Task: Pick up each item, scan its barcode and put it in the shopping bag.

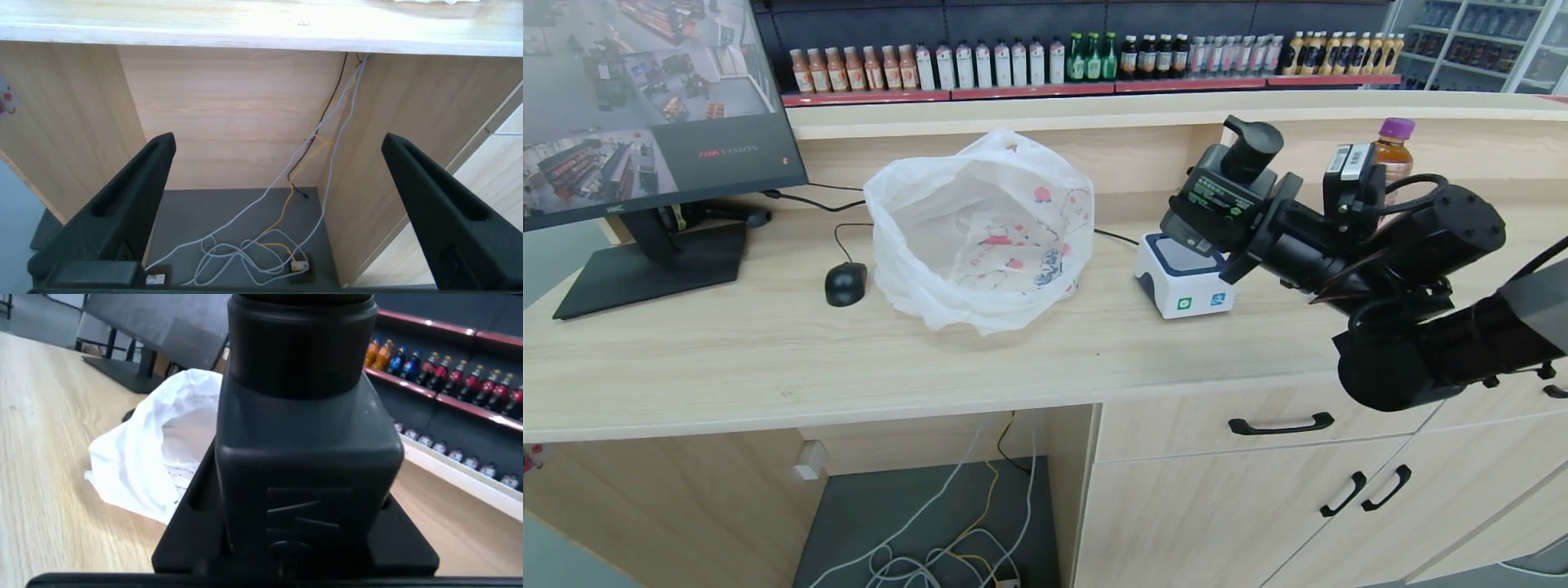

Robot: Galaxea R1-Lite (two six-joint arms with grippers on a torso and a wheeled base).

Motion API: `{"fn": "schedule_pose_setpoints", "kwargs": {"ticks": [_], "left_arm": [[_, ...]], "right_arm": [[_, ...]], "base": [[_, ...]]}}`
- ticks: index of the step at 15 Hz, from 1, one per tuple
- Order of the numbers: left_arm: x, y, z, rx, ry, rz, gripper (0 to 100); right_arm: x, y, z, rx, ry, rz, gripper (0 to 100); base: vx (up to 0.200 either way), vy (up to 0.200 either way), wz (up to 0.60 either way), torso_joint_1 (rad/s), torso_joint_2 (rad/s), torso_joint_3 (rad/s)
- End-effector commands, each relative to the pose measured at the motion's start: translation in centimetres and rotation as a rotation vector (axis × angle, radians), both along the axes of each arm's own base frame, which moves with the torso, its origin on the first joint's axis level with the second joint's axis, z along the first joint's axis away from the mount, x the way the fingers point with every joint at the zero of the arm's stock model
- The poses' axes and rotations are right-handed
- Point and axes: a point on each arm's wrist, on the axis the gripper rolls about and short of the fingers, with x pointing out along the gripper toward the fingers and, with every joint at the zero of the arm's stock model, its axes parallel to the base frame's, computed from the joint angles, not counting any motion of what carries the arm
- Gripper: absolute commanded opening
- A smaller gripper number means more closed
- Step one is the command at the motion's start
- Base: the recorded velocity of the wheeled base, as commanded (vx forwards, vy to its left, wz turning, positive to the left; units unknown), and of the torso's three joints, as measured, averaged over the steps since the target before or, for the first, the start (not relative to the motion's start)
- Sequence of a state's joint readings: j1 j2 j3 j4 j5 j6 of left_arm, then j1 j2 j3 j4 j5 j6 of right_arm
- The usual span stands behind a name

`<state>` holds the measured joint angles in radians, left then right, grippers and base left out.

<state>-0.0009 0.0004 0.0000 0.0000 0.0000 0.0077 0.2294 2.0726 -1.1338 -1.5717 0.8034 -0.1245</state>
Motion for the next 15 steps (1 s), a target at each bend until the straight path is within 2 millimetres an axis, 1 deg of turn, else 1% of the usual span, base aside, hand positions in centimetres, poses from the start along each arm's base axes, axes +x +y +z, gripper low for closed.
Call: {"fn": "schedule_pose_setpoints", "kwargs": {"ticks": [1,4,6,9,11,12,15], "left_arm": [[0.0,0.0,0.0,0.000,0.000,-0.001,100],[0.0,0.0,0.0,0.000,0.000,-0.001,100],[0.0,0.0,0.0,0.000,0.000,0.001,100],[0.0,0.0,0.0,0.000,0.000,0.001,100],[0.0,0.0,0.0,0.000,0.000,-0.001,100],[0.0,0.0,0.0,0.000,0.000,0.001,100],[0.0,0.0,0.0,0.000,0.000,0.001,100]], "right_arm": [[2.0,0.0,-1.4,-0.032,-0.001,0.031,0],[3.1,0.3,-1.4,-0.043,-0.047,0.038,0],[4.0,0.4,-0.5,-0.035,-0.116,0.032,0],[4.5,-0.6,-0.2,-0.048,-0.163,-0.009,0],[4.8,-1.8,-0.1,-0.073,-0.220,-0.062,0],[4.9,-2.1,-0.2,-0.095,-0.246,-0.069,0],[5.4,-2.1,-1.3,-0.144,-0.288,-0.071,0]], "base": [[0.000,0.000,0.00,0.000,0.00,0.000],[0.000,0.000,0.00,0.000,0.00,0.000],[0.000,0.000,0.00,0.000,0.00,0.000],[0.000,0.000,0.00,0.000,0.00,0.000],[0.000,0.000,0.00,0.000,0.00,0.000],[0.000,0.000,0.00,0.000,0.00,0.000],[0.000,0.000,0.00,0.000,0.00,0.000]]}}
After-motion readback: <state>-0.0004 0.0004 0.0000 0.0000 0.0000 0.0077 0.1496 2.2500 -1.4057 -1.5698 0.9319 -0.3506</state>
